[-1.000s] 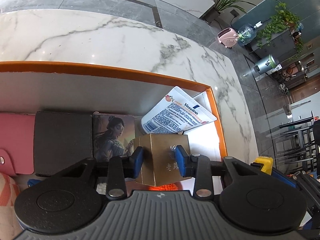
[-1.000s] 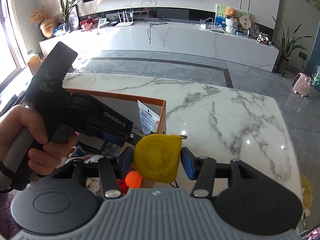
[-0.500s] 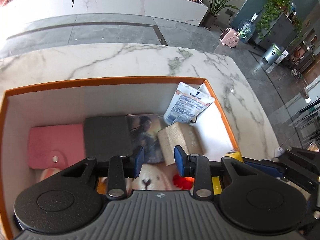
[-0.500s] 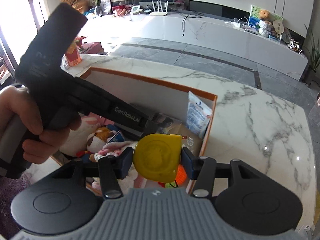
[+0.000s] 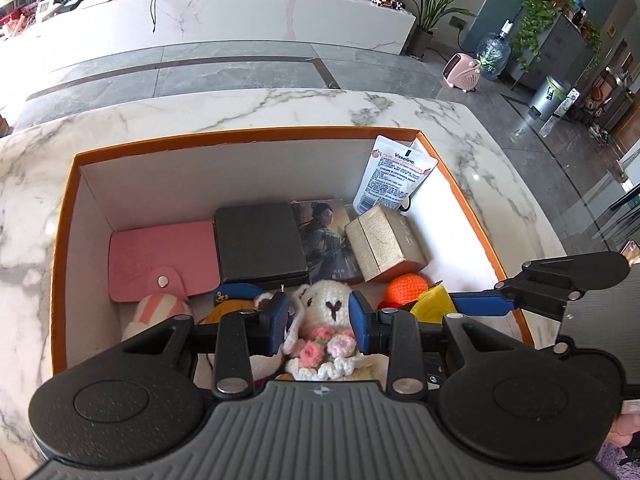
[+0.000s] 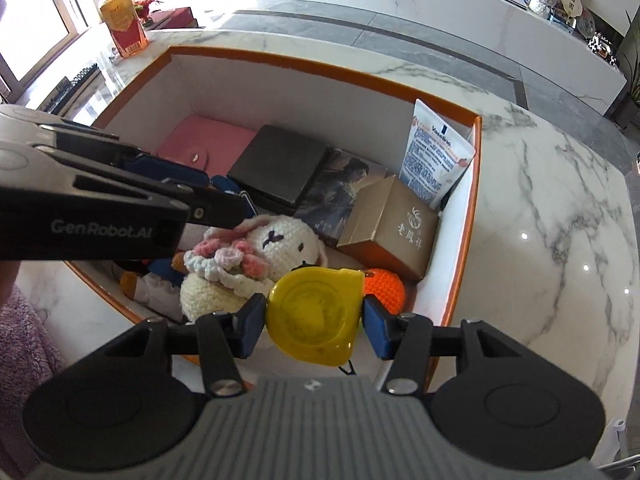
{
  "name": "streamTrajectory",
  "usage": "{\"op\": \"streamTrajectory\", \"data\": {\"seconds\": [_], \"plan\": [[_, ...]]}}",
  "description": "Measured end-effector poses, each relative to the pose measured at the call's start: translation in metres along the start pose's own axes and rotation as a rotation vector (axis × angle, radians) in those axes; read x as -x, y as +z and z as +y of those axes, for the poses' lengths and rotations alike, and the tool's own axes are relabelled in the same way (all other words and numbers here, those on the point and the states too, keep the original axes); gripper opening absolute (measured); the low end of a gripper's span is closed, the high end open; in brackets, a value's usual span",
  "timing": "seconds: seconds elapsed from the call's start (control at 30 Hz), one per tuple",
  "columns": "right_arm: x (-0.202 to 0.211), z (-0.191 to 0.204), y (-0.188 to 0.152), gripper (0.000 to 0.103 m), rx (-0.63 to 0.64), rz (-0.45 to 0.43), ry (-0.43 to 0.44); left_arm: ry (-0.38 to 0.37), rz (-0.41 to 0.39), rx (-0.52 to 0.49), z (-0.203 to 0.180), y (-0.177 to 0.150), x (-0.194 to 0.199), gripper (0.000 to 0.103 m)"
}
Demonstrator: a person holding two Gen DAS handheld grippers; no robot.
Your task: Organize objects
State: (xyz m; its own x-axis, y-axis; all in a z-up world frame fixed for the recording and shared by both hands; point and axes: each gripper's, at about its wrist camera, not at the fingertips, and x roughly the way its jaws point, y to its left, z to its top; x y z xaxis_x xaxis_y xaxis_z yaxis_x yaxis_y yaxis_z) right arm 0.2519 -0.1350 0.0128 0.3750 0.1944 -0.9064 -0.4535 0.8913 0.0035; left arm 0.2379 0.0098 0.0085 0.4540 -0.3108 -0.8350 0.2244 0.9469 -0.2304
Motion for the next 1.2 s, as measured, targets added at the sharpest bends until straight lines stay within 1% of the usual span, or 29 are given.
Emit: {"op": "streamTrajectory", "data": {"seconds": [0.13,0.17,0.2,0.43,0.57,0.67,0.77,0.87,0.93,1.13,1.2], "plan": [[-0.007,0.002,-0.003,0.054,0.004,0.035,-0.023,-0.009,0.001,-0.007,-0.002,-0.005,0.004,0.039],[-0.007,0.002,-0.003,0.051,0.001,0.035,-0.023,-0.008,0.002,-0.011,-0.003,-0.007,0.004,0.039],[-0.007,0.001,-0.003,0.051,0.000,0.036,-0.026,-0.005,0.002,-0.015,-0.004,-0.008,0.005,0.040],[-0.001,0.001,-0.003,0.051,-0.007,0.019,-0.030,0.007,-0.009,-0.016,-0.008,-0.015,0.013,0.043],[0.010,0.003,-0.005,0.051,-0.013,-0.016,-0.024,0.022,-0.033,-0.024,-0.011,-0.020,0.024,0.045],[0.023,0.005,-0.007,0.052,-0.026,-0.052,-0.016,0.027,-0.059,-0.027,-0.013,-0.024,0.035,0.045],[0.039,0.008,-0.011,0.058,-0.035,-0.100,-0.016,0.043,-0.101,-0.035,-0.017,-0.029,0.049,0.050],[0.057,0.011,-0.016,0.062,-0.046,-0.160,-0.020,0.078,-0.155,-0.036,-0.020,-0.035,0.063,0.056],[0.069,0.013,-0.021,0.063,-0.060,-0.199,-0.028,0.106,-0.191,-0.026,-0.020,-0.039,0.071,0.065],[0.096,0.017,-0.036,0.066,-0.129,-0.312,-0.027,0.189,-0.273,-0.030,-0.025,-0.052,0.095,0.077],[0.106,0.019,-0.043,0.069,-0.149,-0.359,-0.028,0.221,-0.300,-0.036,-0.029,-0.056,0.102,0.081]]}}
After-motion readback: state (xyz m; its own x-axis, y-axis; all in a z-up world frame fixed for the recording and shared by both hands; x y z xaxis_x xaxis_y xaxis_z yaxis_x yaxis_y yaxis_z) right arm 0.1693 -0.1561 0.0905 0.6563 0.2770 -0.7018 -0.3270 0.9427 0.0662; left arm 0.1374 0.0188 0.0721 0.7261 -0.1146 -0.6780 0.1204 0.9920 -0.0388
